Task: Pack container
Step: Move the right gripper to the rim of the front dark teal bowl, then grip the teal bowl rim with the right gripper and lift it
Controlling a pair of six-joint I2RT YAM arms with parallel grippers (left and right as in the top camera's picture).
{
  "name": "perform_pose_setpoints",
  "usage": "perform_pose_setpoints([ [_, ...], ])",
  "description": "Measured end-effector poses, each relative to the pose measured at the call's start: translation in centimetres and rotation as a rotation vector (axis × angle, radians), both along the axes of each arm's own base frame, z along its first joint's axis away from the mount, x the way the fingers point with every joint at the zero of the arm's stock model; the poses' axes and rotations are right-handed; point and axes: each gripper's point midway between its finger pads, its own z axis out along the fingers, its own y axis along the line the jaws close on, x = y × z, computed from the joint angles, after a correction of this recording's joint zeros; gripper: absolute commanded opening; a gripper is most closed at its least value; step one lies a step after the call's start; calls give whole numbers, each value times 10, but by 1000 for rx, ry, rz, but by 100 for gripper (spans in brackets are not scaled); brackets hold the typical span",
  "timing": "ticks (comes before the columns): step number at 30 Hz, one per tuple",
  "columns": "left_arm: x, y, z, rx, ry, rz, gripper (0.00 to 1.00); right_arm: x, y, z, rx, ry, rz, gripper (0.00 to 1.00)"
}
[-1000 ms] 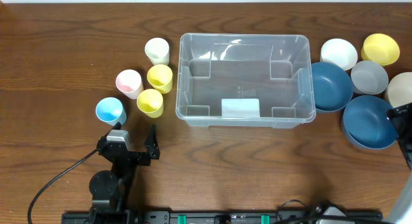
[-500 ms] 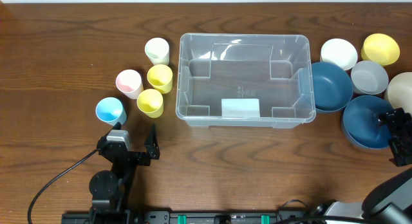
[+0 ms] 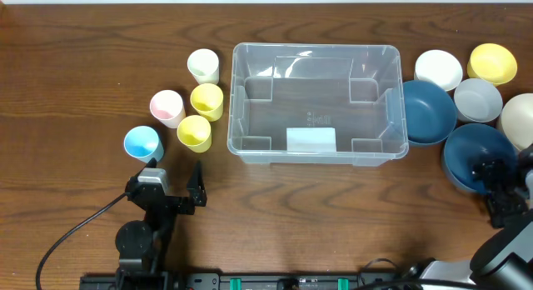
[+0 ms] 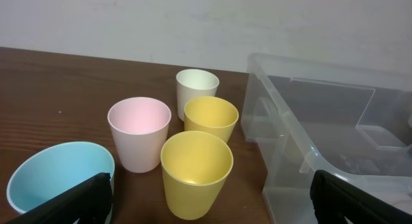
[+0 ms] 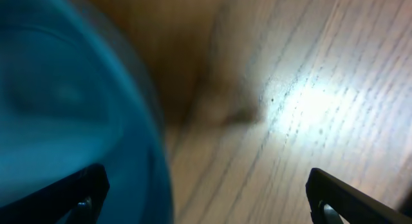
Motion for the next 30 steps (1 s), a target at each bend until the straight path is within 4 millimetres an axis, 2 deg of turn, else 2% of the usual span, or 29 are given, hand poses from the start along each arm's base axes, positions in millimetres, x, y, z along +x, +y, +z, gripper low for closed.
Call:
perform_pose_setpoints([
  [4,0,0,0,0,0,0,98,2,-3,-5,-20,-15,0,99],
  [11,0,0,0,0,0,0,98,2,-5,-7,-32,-18,11,52],
  [18,0,0,0,0,0,0,98,-2,-2,-8,-18,-4,1,24],
  [22,0,0,0,0,0,0,98,-12,-4,-8,-5,13,-28,13],
  [23,0,0,0,0,0,0,98,-14,-3,-8,2,18,-34,5],
  [24,0,0,0,0,0,0,98,-16,-3,-8,6,21,-40,2],
  [30,0,0,0,0,0,0,98,-18,-3,0,43,-19,-82,1],
])
